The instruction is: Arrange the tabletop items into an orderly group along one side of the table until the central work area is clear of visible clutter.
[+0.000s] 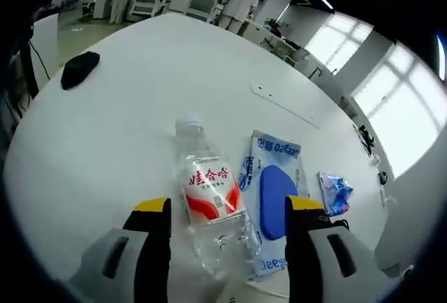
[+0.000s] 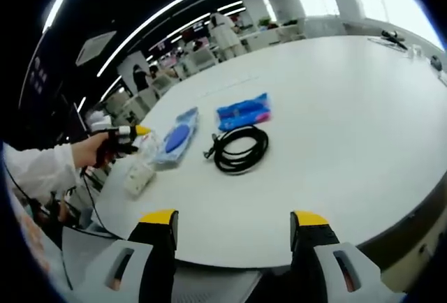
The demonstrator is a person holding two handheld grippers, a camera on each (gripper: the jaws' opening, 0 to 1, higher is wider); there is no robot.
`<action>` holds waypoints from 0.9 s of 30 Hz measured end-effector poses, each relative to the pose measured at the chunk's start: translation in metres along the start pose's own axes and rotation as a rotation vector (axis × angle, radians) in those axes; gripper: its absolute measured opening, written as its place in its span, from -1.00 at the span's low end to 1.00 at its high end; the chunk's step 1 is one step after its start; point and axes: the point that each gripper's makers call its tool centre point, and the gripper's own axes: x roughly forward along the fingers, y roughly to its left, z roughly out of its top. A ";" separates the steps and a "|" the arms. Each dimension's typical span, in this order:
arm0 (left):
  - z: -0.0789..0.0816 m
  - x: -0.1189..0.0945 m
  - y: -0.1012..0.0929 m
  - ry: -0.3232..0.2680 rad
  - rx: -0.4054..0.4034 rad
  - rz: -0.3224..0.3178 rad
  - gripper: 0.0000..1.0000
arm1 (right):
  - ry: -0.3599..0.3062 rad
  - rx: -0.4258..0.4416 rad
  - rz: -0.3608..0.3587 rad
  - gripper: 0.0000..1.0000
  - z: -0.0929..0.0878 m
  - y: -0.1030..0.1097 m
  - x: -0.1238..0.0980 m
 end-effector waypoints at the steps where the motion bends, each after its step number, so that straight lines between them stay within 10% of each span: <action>1: 0.000 0.002 0.000 0.001 -0.004 0.004 0.28 | 0.002 0.000 0.001 0.31 0.000 -0.001 0.002; 27: 0.006 0.025 0.006 -0.037 0.092 0.181 0.10 | 0.022 0.016 0.029 0.30 0.003 0.005 0.020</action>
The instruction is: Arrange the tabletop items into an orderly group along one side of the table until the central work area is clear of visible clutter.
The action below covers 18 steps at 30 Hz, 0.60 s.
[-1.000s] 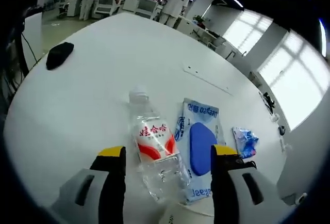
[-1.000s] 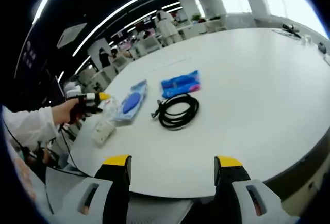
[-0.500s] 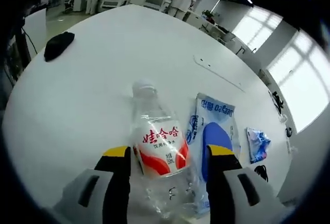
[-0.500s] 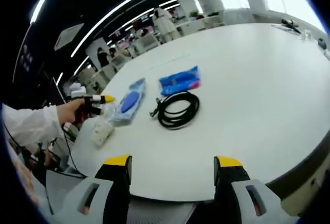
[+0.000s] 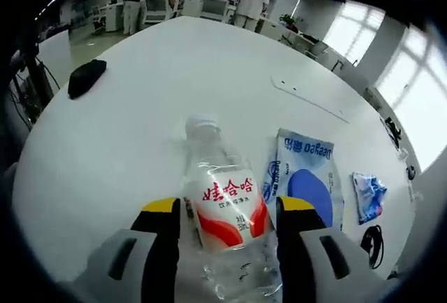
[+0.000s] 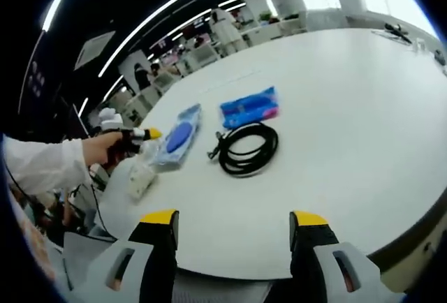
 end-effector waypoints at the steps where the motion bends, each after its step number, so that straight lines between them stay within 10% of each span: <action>1: 0.001 0.001 -0.001 -0.007 0.028 0.003 0.10 | 0.000 -0.001 0.001 0.30 0.000 0.000 0.000; 4: -0.003 0.002 0.004 0.005 0.181 0.040 0.00 | 0.002 -0.002 0.002 0.30 0.000 0.000 0.000; 18: -0.003 -0.002 0.020 0.025 0.027 -0.021 -0.24 | -0.019 0.011 0.005 0.27 0.006 -0.003 -0.002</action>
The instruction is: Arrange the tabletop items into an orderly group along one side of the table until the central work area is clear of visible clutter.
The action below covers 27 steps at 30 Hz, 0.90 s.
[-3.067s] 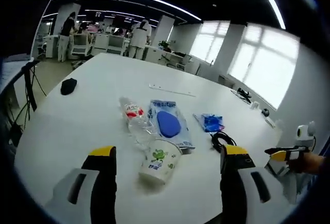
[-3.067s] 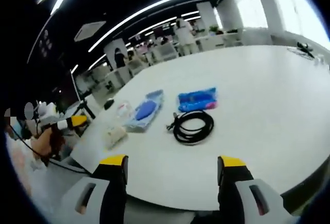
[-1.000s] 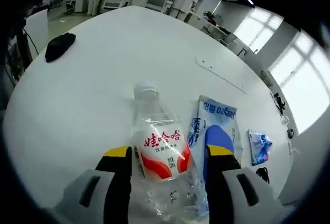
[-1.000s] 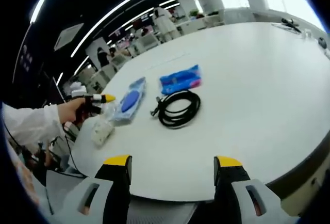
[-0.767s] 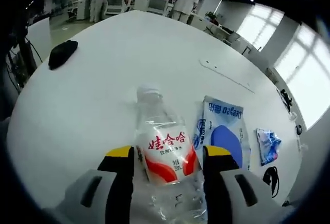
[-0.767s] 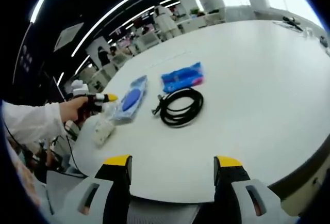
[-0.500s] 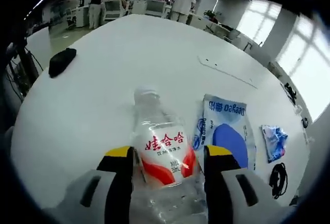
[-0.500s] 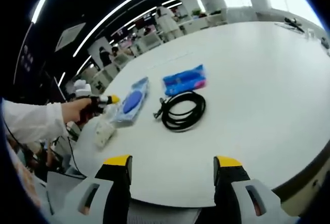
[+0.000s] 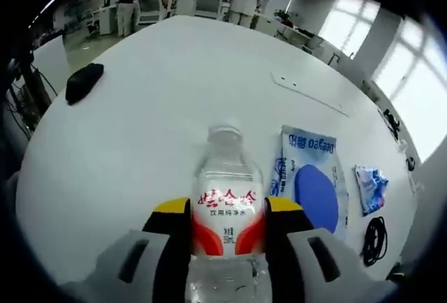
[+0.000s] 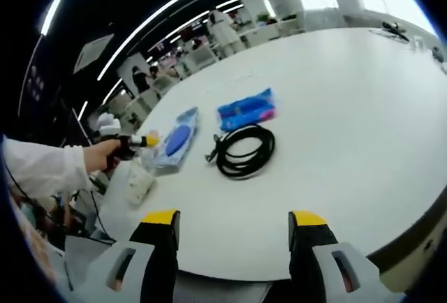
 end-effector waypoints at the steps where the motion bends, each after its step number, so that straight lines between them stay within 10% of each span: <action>1: 0.000 -0.002 0.001 -0.003 -0.002 -0.003 -0.24 | -0.002 -0.007 0.001 0.27 0.002 0.001 0.000; 27: 0.048 -0.076 0.023 -0.233 0.074 -0.065 -0.25 | -0.043 -0.058 0.060 0.24 0.010 0.023 -0.007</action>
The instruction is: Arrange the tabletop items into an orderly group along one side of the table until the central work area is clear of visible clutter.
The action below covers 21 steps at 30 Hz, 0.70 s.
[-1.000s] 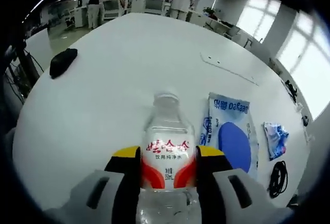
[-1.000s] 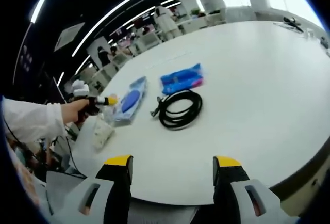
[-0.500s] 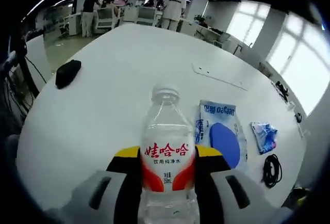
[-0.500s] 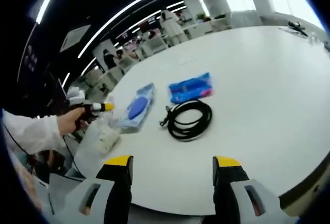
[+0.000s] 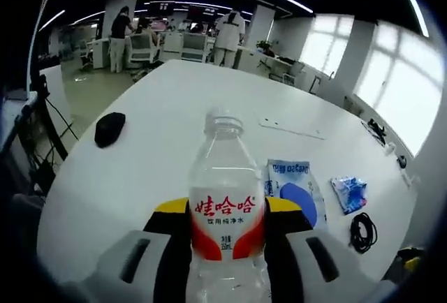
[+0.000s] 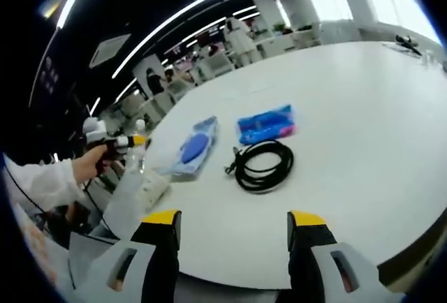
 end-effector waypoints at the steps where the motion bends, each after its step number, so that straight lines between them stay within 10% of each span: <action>1: 0.003 -0.001 0.002 -0.007 0.003 0.003 -0.25 | -0.003 0.003 -0.002 0.24 -0.001 0.000 -0.001; 21: 0.038 0.025 0.019 -0.042 0.046 -0.004 -0.23 | 0.007 0.036 -0.016 0.24 -0.012 0.001 -0.004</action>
